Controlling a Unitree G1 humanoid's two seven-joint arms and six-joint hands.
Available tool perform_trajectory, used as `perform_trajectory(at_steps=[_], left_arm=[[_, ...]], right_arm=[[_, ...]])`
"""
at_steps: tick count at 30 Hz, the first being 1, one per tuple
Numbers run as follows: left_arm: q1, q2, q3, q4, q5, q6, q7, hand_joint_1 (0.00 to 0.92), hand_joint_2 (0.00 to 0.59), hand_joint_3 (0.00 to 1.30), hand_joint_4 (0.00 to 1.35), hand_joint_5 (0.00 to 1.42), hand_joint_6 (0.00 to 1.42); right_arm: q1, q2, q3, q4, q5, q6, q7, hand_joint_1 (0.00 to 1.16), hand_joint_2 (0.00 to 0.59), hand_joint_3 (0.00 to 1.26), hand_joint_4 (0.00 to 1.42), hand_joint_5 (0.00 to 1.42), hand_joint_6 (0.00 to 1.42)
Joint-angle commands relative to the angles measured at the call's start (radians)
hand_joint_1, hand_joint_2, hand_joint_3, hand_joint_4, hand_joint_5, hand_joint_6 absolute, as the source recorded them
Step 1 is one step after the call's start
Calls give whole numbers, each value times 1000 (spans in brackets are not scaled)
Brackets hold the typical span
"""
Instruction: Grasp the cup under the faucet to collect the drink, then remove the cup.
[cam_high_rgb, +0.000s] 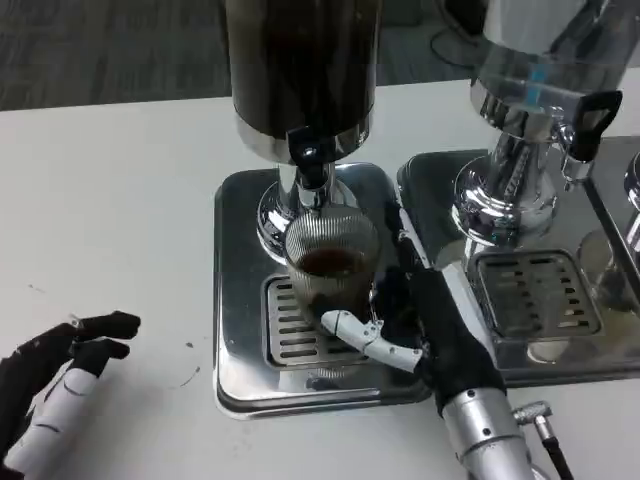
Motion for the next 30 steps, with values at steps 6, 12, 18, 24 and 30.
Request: perform_trajectory(at_steps=[6, 12, 18, 24, 30], left_arm=[[7, -9, -3, 2, 2, -17, 3, 0, 179, 463, 407, 441, 341], [15, -11, 0, -4, 2, -18, 6, 0, 179, 463, 414, 441, 343], [25, -15, 3, -15, 5, -19, 14, 0, 178, 463, 420, 441, 345], [34, -18, 8, -22, 8, -19, 21, 0, 178, 463, 424, 441, 347], [42, -20, 10, -34, 9, -24, 30, 0, 181, 463, 426, 441, 349]], right_arm=[[-2, 11, 8, -10, -8, 97, 17, 759, 148, 0, 0, 0, 131], [-19, 21, 15, 8, -10, 91, 21, 759, 148, 0, 0, 0, 142], [-38, 25, 24, 36, -20, 93, 21, 760, 148, 0, 0, 0, 162], [-61, 26, 33, 66, -52, 109, -3, 778, 144, 0, 0, 0, 219], [-79, 30, 22, 113, -8, 92, 19, 801, 152, 0, 0, 51, 264]])
